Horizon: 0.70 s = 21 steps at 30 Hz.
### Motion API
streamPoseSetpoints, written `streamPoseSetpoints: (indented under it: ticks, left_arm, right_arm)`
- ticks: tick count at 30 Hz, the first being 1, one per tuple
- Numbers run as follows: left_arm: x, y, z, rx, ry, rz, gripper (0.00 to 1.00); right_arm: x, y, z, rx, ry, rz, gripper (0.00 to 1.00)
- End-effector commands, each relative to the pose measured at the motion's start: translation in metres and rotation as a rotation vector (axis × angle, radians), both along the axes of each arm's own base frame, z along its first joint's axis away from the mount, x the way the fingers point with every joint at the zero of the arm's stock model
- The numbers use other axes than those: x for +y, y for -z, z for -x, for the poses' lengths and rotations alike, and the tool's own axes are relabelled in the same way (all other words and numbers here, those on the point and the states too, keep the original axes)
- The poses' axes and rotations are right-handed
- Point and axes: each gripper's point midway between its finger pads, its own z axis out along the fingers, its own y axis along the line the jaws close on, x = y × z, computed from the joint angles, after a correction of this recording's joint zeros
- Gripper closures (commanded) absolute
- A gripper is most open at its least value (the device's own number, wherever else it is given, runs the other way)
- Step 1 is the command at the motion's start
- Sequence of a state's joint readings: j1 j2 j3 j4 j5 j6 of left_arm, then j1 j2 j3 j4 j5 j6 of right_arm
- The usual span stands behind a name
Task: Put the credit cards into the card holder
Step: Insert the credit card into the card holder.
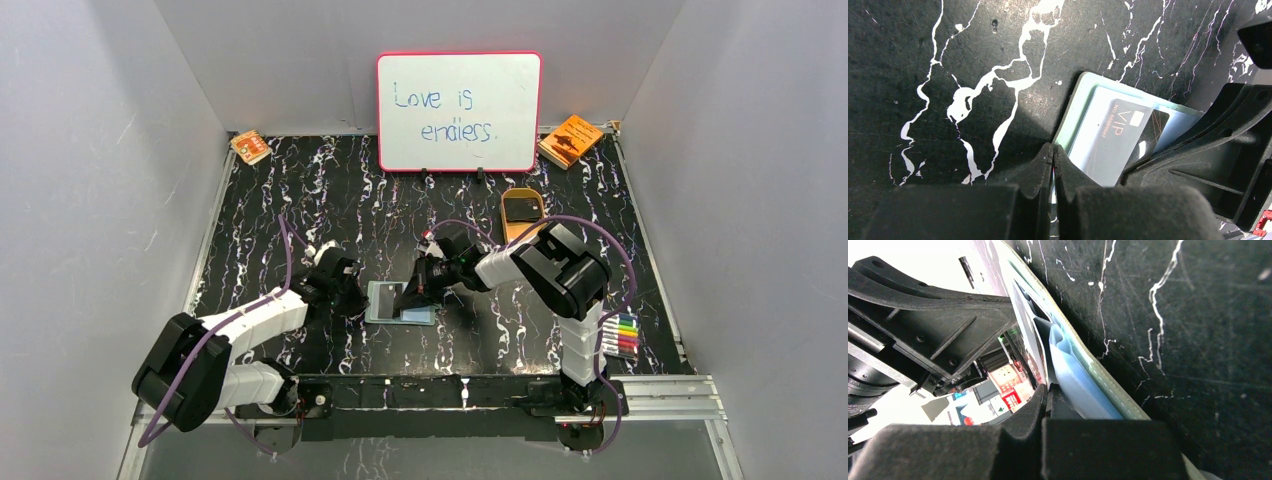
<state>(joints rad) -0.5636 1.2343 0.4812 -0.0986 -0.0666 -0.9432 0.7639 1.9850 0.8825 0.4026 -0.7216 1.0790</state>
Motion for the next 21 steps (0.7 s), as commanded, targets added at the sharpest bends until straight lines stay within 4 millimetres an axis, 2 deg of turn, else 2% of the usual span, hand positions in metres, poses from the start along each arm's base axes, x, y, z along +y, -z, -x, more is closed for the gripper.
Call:
streamPoseSetpoints:
  ticks: [1,5,9,12,21]
  left_arm:
    - [0.009,0.020,0.025,0.101,0.015,-0.030,1.00]
    - [0.010,0.018,0.025,0.096,0.015,-0.036,1.00]
    - [0.010,0.017,0.023,0.091,0.016,-0.038,1.00]
    - [0.010,0.016,0.023,0.088,0.017,-0.038,1.00]
    - [0.007,0.014,0.022,0.080,0.026,-0.027,1.00]
  right_arm:
    - [0.007,0.002,-0.004,-0.024,0.019,0.013,1.00]
    - [0.005,-0.002,-0.004,-0.052,0.006,0.021,1.00]
    - [0.004,-0.005,-0.003,-0.068,-0.009,0.023,0.80]
    - [0.003,-0.007,-0.004,-0.079,-0.011,0.033,0.70]
    - [0.006,-0.015,-0.013,-0.120,-0.013,0.061,0.55]
